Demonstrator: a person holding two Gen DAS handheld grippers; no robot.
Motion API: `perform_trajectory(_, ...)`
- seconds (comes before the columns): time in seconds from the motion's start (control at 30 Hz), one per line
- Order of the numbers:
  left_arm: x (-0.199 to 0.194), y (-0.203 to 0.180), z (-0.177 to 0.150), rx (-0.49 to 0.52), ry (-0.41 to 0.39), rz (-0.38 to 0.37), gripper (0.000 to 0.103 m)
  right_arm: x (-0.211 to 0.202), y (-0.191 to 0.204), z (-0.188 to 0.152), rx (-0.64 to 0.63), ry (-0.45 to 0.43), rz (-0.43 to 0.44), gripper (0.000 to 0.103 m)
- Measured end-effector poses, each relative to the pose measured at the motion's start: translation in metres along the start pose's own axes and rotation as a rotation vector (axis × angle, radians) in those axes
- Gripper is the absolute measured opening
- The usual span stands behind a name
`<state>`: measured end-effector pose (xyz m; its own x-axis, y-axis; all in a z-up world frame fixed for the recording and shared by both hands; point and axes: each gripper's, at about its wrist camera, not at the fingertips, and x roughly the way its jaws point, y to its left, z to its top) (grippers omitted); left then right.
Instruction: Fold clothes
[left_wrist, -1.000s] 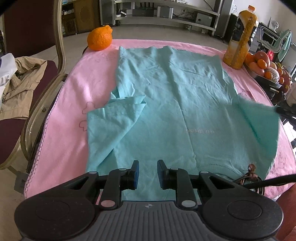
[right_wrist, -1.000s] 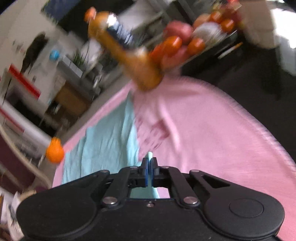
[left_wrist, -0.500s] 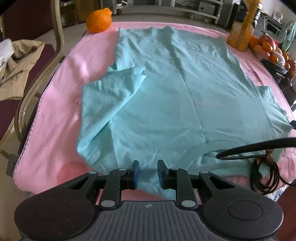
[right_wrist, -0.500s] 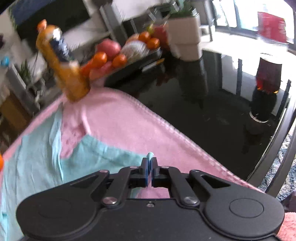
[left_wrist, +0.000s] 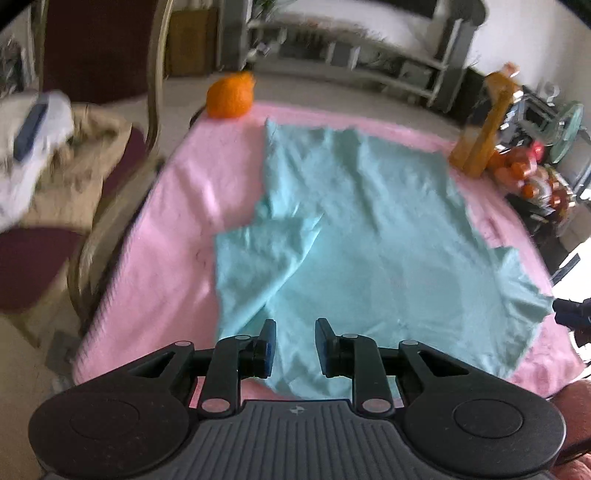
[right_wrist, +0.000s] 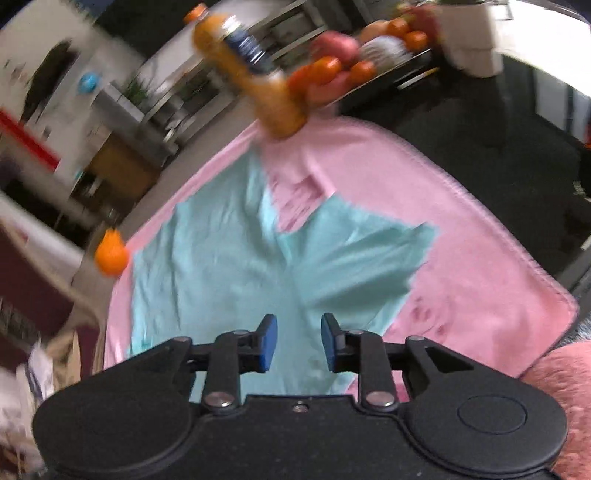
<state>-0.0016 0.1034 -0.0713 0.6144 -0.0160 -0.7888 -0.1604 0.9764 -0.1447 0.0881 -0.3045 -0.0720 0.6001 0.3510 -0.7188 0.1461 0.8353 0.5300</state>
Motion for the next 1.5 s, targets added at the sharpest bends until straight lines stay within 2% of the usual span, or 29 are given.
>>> perform_trajectory(0.07, 0.023, 0.002, -0.008, -0.037, 0.039, -0.016, 0.014, 0.019, 0.002, -0.010, -0.021, 0.042, 0.001, 0.025)
perform_trajectory(0.13, 0.040, -0.001, -0.018, -0.023, 0.032, -0.035, 0.014, 0.040, 0.002, -0.021, -0.041, 0.090, 0.005, 0.024)
perform_trajectory(0.2, 0.043, -0.007, -0.025, 0.036, 0.055, -0.028, 0.014, 0.055, 0.005, -0.033, -0.089, 0.119, -0.044, 0.024)
perform_trajectory(0.33, 0.048, -0.018, -0.040, 0.155, 0.102, -0.014, 0.016, 0.054, 0.011, -0.052, -0.228, 0.149, -0.117, 0.021)
perform_trajectory(0.4, 0.041, -0.012, -0.043, 0.161, 0.124, -0.035, 0.019, 0.047, 0.013, -0.054, -0.247, 0.173, -0.135, 0.021)
perform_trajectory(0.47, 0.032, 0.006, -0.041, 0.123, 0.099, -0.028, 0.021, 0.039, 0.016, -0.055, -0.248, 0.191, -0.148, 0.022)
perform_trajectory(0.63, 0.023, 0.058, -0.007, -0.090, 0.019, 0.007, 0.021, 0.006, 0.041, -0.033, -0.223, 0.105, -0.016, 0.028)
perform_trajectory(0.7, 0.029, 0.071, 0.010, -0.131, -0.010, 0.007, 0.023, -0.008, 0.057, -0.019, -0.223, 0.063, 0.056, 0.032)
perform_trajectory(0.77, 0.039, 0.082, 0.028, -0.157, -0.031, 0.005, 0.033, -0.016, 0.073, -0.009, -0.223, 0.033, 0.122, 0.037)
perform_trajectory(0.9, 0.071, 0.100, 0.055, -0.204, -0.005, -0.033, 0.040, -0.024, 0.100, 0.004, -0.217, -0.015, 0.199, 0.039)
perform_trajectory(1.07, 0.109, 0.110, 0.067, -0.244, 0.053, -0.070, 0.040, -0.026, 0.113, 0.009, -0.227, -0.039, 0.205, 0.041)
perform_trajectory(1.23, 0.122, 0.110, 0.065, -0.233, 0.039, -0.111, 0.035, -0.021, 0.119, 0.008, -0.235, -0.031, 0.170, 0.042)
perform_trajectory(1.3, 0.126, 0.108, 0.065, -0.226, 0.032, -0.134, 0.025, -0.018, 0.119, 0.007, -0.239, -0.025, 0.153, 0.042)
perform_trajectory(1.37, 0.127, 0.109, 0.064, -0.226, 0.029, -0.150, 0.009, -0.016, 0.119, 0.007, -0.238, -0.021, 0.144, 0.042)
perform_trajectory(1.5, 0.114, 0.109, 0.061, -0.230, -0.017, -0.151, 0.003, -0.015, 0.118, 0.006, -0.237, -0.012, 0.138, 0.043)
